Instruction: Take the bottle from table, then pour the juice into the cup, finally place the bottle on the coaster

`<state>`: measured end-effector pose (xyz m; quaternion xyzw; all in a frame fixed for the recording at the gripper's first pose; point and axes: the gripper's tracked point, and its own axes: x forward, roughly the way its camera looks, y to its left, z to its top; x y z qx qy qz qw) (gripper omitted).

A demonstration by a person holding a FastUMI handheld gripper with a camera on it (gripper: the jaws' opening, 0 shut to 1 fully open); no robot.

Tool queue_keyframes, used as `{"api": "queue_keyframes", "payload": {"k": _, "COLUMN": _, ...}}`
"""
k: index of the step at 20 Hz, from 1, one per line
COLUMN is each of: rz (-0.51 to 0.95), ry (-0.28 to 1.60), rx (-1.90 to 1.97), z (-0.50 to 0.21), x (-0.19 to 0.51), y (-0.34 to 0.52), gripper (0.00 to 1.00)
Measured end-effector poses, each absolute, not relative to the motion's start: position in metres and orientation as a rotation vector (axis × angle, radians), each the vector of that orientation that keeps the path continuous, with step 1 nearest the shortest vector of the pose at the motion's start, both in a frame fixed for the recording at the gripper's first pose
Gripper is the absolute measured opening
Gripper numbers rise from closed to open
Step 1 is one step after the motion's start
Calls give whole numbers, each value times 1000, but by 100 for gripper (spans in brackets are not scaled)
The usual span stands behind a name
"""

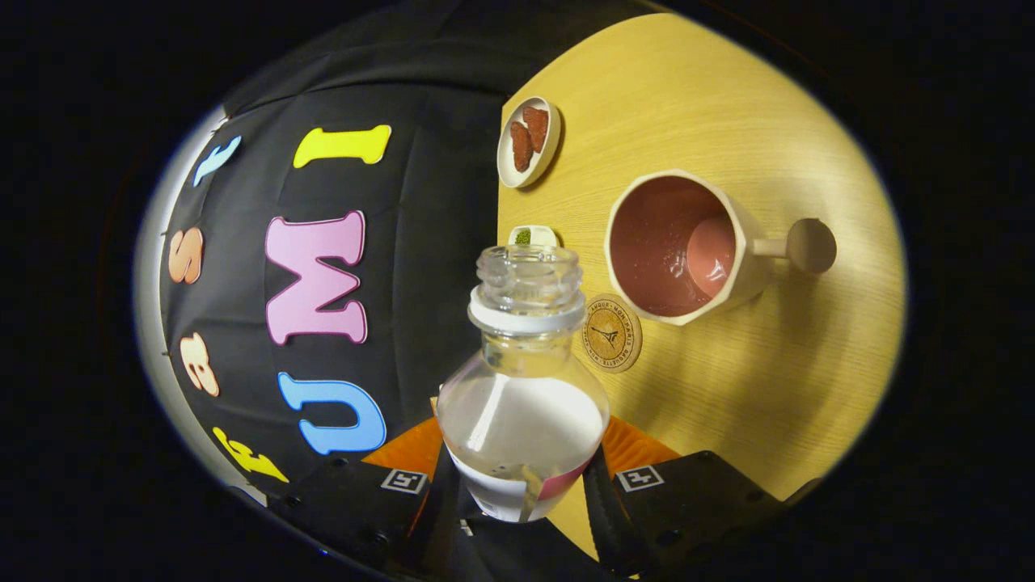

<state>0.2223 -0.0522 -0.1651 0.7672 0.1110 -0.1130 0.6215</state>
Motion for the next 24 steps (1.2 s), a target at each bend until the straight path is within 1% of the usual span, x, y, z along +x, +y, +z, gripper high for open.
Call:
{"api": "queue_keyframes", "payload": {"k": 10, "rz": -221, "ry": 373, "rx": 1964, "z": -183, "x": 223, "y": -53, "gripper": 70}}
{"api": "queue_keyframes", "payload": {"k": 18, "rz": -225, "ry": 396, "rx": 2126, "z": -176, "x": 235, "y": -57, "gripper": 70}}
{"api": "queue_keyframes", "payload": {"k": 24, "rz": -228, "ry": 405, "rx": 2217, "z": -170, "x": 232, "y": -66, "gripper": 70}}
